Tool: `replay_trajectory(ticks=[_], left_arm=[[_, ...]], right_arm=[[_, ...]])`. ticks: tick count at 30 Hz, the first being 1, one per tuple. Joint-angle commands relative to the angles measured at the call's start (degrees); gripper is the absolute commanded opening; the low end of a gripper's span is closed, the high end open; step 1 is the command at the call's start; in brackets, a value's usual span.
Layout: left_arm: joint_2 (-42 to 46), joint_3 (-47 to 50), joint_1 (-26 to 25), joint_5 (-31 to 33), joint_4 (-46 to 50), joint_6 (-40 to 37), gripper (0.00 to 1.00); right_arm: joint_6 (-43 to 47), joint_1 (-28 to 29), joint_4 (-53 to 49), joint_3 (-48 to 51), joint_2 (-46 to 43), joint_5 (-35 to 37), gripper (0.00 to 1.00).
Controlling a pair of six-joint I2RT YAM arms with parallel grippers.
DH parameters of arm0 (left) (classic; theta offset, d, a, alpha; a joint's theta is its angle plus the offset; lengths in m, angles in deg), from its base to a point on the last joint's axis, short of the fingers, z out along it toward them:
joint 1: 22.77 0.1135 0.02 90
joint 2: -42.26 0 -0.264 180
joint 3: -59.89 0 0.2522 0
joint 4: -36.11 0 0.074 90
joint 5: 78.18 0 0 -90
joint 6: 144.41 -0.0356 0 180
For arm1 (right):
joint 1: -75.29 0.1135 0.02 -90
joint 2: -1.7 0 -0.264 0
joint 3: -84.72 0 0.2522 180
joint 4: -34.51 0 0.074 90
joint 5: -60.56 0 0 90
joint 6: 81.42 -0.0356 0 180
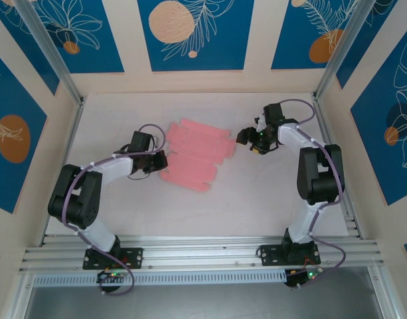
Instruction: Fold the paper box
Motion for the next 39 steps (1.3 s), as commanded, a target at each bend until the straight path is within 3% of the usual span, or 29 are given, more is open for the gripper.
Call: replay_trajectory(ticks=[1,14,23,33,39], left_arm=[[1.6,2.5,-0.4,0.4,-8.1,2.4,0.00],[1.7,4.6,-0.4,-0.6,-9.4,1.0,0.00],[1.3,5.0,-0.4,-3.0,-8.7,-0.5,0.00],[-0.1,5.2,-0.4,-3.9,-9.6,0.3,0.00],[-0.5,6.1,-0.4,-4.7,-11.2,1.4,0.00]], right_arm=[[2.1,0.4,1.8,-2.0,0.7,-4.7,0.70],[4.8,3.2,-3.8,-23.5,19.1,-5.1,0.70],[3.9,3.3,-6.6,-39.4,33.1,-10.1,0.70],[1.8,5.5,-3.5,-42.1,37.6,-13.9,0.61],[1.6,5.7,-3.8,-43.9,39.0,-13.9,0.48]])
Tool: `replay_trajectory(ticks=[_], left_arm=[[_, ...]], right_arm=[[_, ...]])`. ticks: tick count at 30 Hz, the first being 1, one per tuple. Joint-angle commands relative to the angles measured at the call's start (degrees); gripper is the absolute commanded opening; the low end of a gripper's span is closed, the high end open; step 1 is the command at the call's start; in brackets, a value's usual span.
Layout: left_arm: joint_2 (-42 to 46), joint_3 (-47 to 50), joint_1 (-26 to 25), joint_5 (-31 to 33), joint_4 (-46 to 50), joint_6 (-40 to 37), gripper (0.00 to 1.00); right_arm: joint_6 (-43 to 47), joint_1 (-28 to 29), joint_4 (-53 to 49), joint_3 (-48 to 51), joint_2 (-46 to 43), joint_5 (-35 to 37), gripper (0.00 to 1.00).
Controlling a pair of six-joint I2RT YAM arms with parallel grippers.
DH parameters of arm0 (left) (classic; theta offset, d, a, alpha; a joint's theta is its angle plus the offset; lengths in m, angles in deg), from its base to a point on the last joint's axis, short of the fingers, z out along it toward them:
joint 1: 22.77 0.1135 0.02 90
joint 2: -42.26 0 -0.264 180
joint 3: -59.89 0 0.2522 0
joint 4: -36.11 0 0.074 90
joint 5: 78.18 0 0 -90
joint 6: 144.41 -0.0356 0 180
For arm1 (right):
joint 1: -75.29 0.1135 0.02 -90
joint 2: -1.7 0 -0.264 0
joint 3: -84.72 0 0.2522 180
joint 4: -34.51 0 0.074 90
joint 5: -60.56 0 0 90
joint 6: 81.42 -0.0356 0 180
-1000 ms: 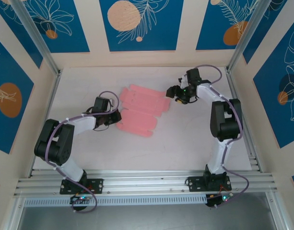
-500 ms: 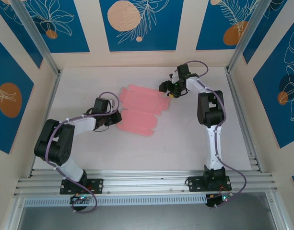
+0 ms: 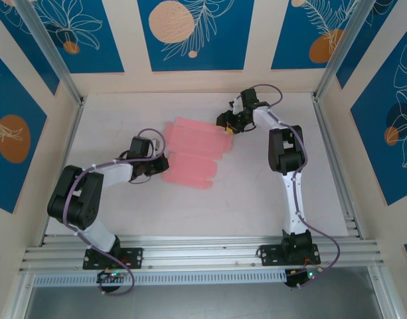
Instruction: Fold the paper box
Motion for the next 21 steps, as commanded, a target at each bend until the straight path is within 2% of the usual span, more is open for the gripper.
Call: replay_trajectory(ticks=[1,6,8,9,12,15,18,21], left_arm=[[-0.6,1.0,-0.4,-2.3,-2.4,0.5,0.00],[-0.2,1.4,-0.4,-2.0,-2.8,1.2,0.00],[0.6,1.4,-0.4,-1.7,-2.8,1.4,0.06],[1.0,1.2,-0.3,-1.6,-2.7,1.3,0.13],[2.4,0.1,0.0,-0.9,-1.2,1.3,0.45],[4.6,-1.2,0.7,-0.2,0.8,0.7,0.77],[8.2,-2.6,1.7,1.5,3.6,-0.7,0.99],[12.5,-4.9,2.9,3.8,7.3,-3.1,1.00]], right_arm=[[-0.6,0.9,-1.2,-1.4,2.1,-2.6,0.44],[0.1,1.2,-2.3,-3.4,1.5,-2.8,0.19],[1.1,1.7,-2.8,-3.5,0.2,-1.9,0.09],[1.8,2.0,-3.0,-3.5,-0.7,-1.1,0.06],[3.8,3.0,-3.5,-3.4,-3.5,1.4,0.00],[5.7,3.6,-3.6,-3.8,-6.0,2.5,0.00],[8.5,4.1,-4.1,-4.6,-8.1,3.4,0.00],[11.8,4.8,-4.1,-4.5,-10.0,3.7,0.00]])
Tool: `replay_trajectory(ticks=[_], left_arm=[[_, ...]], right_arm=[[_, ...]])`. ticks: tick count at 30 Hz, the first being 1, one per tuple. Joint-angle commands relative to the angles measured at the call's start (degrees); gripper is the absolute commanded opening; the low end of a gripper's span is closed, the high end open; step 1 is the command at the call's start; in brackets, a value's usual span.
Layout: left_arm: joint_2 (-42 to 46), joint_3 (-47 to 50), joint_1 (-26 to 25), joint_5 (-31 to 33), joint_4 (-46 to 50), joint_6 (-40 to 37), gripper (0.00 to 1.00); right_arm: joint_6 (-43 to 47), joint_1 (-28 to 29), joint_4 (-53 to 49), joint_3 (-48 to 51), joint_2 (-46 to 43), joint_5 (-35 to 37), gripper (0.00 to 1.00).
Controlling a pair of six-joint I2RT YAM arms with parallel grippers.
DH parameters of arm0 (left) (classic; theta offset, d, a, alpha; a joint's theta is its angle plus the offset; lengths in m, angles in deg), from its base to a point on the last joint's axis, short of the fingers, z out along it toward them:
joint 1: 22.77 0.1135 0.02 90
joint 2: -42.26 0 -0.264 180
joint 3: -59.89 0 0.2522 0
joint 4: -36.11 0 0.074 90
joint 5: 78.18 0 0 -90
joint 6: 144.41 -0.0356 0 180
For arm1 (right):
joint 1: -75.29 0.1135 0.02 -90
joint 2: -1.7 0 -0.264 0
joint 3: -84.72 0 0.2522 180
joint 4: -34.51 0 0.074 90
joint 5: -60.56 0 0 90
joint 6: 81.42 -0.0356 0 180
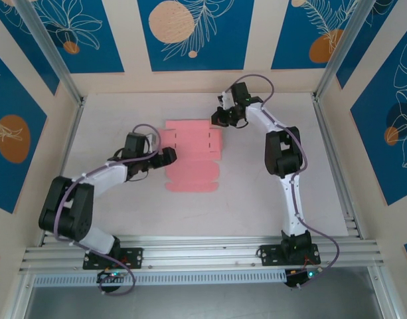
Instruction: Fold the paper box
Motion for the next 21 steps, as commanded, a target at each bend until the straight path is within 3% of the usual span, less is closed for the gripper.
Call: replay_trajectory(ticks=[1,6,13,21], left_arm=[[5.7,-4.3,1.8,3.5,4.6,-3.9,1.00],[11.1,-9.0,2.8,8.5,7.8,-11.4,1.00],[11.0,-18.6,3.1,8.8,8.0,-29.6,1.00],[0.5,-31.1,3.1,-6.6,8.4,-51.6,1.00]], right_arm=[[5.9,0.6,-1.0,-1.8,-5.6,0.2,0.00],[10.7,2.8,1.3,0.4,-9.8,0.4,0.00],[14.9,4.0,4.7,3.6,-15.3,-2.2,0.00],[16.9,4.3,9.9,9.9,-19.7,-8.6,0.00]])
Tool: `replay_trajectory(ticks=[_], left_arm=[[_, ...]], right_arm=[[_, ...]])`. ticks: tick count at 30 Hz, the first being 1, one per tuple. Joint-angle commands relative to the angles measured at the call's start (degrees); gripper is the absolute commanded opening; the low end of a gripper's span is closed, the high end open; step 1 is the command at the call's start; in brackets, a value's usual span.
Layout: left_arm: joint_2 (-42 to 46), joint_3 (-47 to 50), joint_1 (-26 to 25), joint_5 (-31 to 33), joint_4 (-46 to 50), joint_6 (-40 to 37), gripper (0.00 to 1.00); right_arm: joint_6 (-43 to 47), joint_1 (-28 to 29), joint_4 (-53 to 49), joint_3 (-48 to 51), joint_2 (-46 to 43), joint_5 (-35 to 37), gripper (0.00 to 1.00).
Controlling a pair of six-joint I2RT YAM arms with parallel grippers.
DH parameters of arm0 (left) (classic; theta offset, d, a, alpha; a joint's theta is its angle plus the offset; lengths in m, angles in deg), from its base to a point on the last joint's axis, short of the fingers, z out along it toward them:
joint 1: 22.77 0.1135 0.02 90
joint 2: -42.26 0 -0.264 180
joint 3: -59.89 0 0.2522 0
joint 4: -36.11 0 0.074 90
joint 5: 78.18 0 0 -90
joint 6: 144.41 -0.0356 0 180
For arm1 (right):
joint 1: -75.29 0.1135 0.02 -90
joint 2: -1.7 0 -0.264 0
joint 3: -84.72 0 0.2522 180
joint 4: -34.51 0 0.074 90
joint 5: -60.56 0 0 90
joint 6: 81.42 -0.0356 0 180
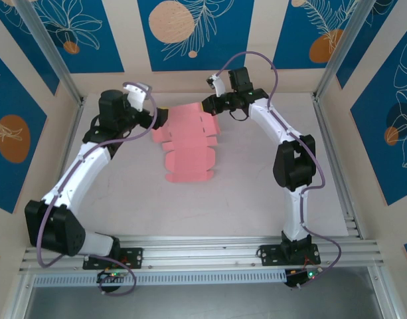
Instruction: Fold the paper box
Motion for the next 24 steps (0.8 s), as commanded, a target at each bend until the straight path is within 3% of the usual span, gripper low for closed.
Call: replay_trajectory(ticks=[1,6,13,17,24], left_arm=[[-6.0,-5.9,0.5,-8.9,3.1,-15.1,0.98],[-16.7,-20.5,0.5,-15.4,18.4,-26.5,0.90],[-28.4,-36.2,0.5,-18.4,35.7,-38.5,0.81],[-32.8,-42.8,0.5,-19.7,42.9,-42.2,0.72],[-37.9,-49.8,0.5,-18.8,51.4,-45.1,0.71]], right_arm=[[2.4,0.0,3.7,3.3,-3.6,-5.6,0.00],[3.2,0.0,5.5,5.8,-5.6,-7.3,0.00],[4.1,0.0,5.2,6.8,-6.9,-8.7,0.00],[4.4,0.1,5.2,7.1,-7.1,-9.3,0.00],[4.7,0.3,5.0,7.5,-7.5,-9.0,0.00]])
